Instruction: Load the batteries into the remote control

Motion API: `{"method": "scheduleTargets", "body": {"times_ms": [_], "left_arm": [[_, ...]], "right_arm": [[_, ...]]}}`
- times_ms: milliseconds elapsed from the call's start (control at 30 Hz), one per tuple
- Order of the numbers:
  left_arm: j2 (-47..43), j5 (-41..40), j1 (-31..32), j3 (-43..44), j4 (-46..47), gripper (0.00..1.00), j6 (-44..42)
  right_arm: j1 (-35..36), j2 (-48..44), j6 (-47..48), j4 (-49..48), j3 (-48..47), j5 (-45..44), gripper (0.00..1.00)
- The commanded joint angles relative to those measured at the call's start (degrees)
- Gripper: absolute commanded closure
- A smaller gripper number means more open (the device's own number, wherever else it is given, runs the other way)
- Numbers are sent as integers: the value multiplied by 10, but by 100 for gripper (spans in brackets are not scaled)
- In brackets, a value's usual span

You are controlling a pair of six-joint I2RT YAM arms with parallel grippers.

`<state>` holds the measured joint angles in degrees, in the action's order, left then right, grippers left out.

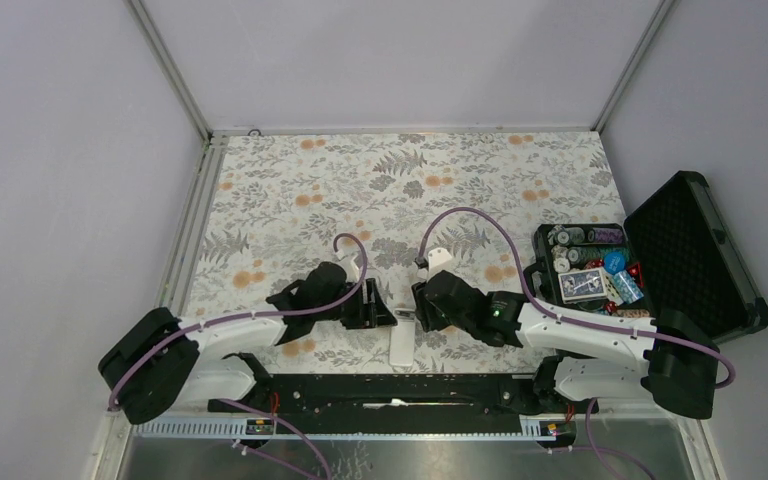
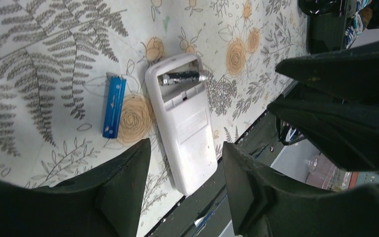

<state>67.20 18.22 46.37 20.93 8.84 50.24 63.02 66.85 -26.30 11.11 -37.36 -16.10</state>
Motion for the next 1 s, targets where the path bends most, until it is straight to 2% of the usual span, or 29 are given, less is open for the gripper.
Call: {"method": "scheduleTargets", "body": {"times_ms": [0,200,500,967], "left_arm": [[40,-4,2,44,48,44,-3],[89,-15,1,71,51,50,-11],[113,-51,-6,80,39,53,-25],[153,-30,-22,73,83,62,-30]], "right_arm": [[-5,-2,-61,-17,5,-35,54],[-7,4,-89,-39,20,-48,56],[-12,26,-129,-84,36,-49,65],[-15,64,-174,-133,38,-50,66]]}}
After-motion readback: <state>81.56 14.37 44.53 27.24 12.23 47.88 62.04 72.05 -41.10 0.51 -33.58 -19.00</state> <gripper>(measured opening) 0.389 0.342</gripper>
